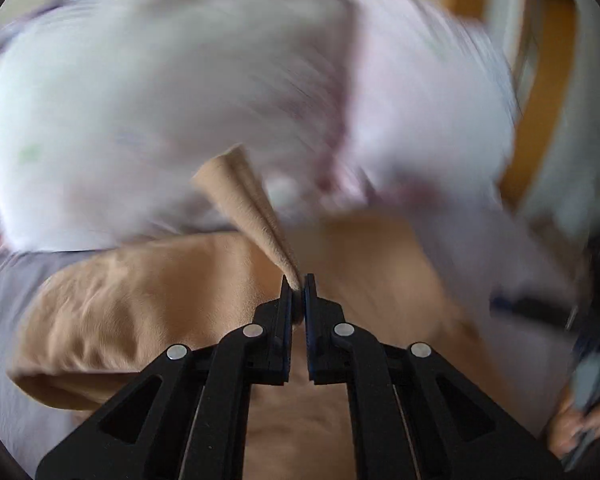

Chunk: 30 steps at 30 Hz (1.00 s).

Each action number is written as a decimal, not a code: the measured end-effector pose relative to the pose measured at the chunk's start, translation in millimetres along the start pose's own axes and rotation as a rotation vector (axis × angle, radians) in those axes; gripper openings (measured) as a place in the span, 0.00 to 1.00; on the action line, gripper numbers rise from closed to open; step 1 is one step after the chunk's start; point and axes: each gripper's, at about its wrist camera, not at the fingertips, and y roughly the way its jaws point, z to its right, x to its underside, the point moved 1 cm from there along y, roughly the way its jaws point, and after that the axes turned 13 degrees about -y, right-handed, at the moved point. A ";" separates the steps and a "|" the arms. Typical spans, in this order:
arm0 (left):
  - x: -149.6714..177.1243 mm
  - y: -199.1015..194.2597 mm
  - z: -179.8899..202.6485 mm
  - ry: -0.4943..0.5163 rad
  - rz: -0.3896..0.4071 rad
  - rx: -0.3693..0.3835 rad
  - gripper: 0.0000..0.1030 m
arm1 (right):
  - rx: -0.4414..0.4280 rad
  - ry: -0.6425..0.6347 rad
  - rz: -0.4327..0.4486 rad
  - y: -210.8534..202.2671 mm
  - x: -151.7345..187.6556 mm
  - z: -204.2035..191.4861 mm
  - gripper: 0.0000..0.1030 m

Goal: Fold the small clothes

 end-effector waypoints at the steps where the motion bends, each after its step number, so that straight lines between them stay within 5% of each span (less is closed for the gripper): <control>1: 11.3 14.5 16.3 0.070 -0.032 -0.019 0.04 | -0.002 0.021 -0.008 1.5 -0.4 6.5 0.83; 4: 40.1 24.2 37.1 0.180 -0.080 -0.057 0.05 | -0.025 0.072 -0.038 6.6 -0.9 22.6 0.81; 6: 46.3 3.1 26.6 0.178 -0.067 -0.011 0.10 | -0.021 0.067 -0.058 13.1 -2.6 25.5 0.71; 7: 48.6 -6.7 21.5 0.173 -0.062 0.009 0.20 | -0.020 0.061 -0.076 19.9 -4.2 25.5 0.70; 8: 51.9 -20.7 13.2 0.166 -0.051 0.020 0.40 | -0.023 0.058 -0.090 26.1 -5.1 25.0 0.67; 10: 61.1 -48.9 -11.4 0.132 -0.013 0.005 0.56 | -0.021 0.043 -0.133 44.6 -6.4 22.7 0.61; 16: 92.2 -80.7 -84.8 0.001 -0.088 -0.071 0.56 | 0.108 0.023 -0.266 97.9 -2.7 29.7 0.46; 19: 108.5 -89.3 -107.3 -0.053 -0.120 -0.074 0.56 | 0.100 -0.007 -0.288 107.4 6.7 27.2 0.01; 21: 114.6 -87.3 -114.5 -0.073 -0.143 -0.078 0.56 | 0.080 -0.031 -0.285 108.0 8.1 20.1 0.02; 26: 120.1 -79.1 -122.2 -0.085 -0.147 -0.076 0.56 | 0.214 -0.079 -0.069 71.9 -28.7 18.2 0.02; 30: 120.8 -82.0 -122.5 -0.100 -0.139 -0.061 0.56 | 0.380 -0.040 -0.170 82.8 -26.0 48.6 0.12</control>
